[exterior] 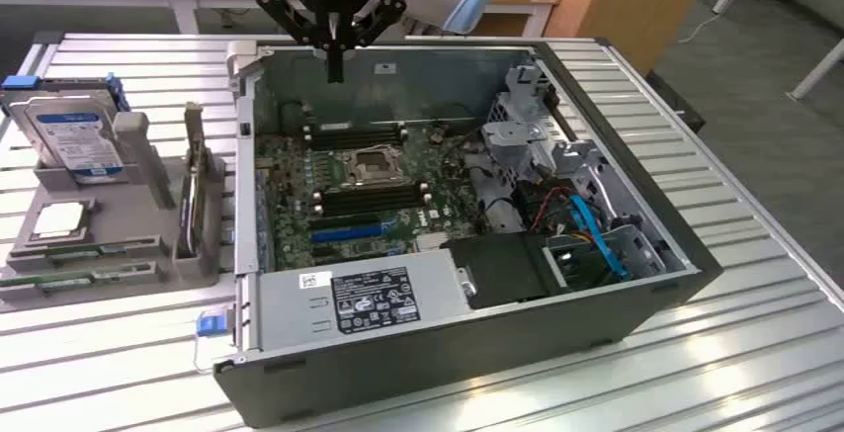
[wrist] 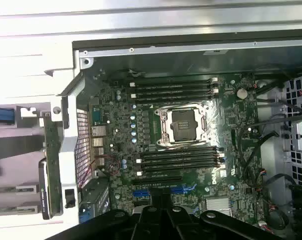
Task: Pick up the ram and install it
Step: 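Reach for the ram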
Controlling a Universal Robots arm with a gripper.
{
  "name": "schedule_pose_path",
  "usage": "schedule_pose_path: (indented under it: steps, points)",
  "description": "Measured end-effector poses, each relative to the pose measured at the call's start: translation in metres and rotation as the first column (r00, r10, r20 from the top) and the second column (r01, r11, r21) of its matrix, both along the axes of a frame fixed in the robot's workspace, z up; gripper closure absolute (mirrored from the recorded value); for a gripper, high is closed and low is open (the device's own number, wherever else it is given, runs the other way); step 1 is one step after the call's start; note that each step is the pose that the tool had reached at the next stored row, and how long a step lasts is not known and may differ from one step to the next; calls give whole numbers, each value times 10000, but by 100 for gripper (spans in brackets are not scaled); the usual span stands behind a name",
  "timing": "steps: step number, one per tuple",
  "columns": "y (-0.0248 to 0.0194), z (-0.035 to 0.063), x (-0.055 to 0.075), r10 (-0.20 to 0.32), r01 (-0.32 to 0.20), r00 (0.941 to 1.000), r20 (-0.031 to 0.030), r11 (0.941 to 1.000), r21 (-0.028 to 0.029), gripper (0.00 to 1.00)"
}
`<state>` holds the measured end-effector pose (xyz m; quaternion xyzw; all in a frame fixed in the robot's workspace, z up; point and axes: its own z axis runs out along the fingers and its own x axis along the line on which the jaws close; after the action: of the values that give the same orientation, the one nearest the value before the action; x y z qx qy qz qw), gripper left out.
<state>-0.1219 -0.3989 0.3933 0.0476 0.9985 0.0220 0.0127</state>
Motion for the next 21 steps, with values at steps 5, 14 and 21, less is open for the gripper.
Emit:
schedule_pose_path:
  steps: [5,14,21]
  points:
    - [0,0,0,-12,12,10000,0,10000,0,90]
    - [0,0,0,-26,26,10000,0,10000,0,90]
    - [1,-1,-262,-27,27,10000,0,10000,1,90]
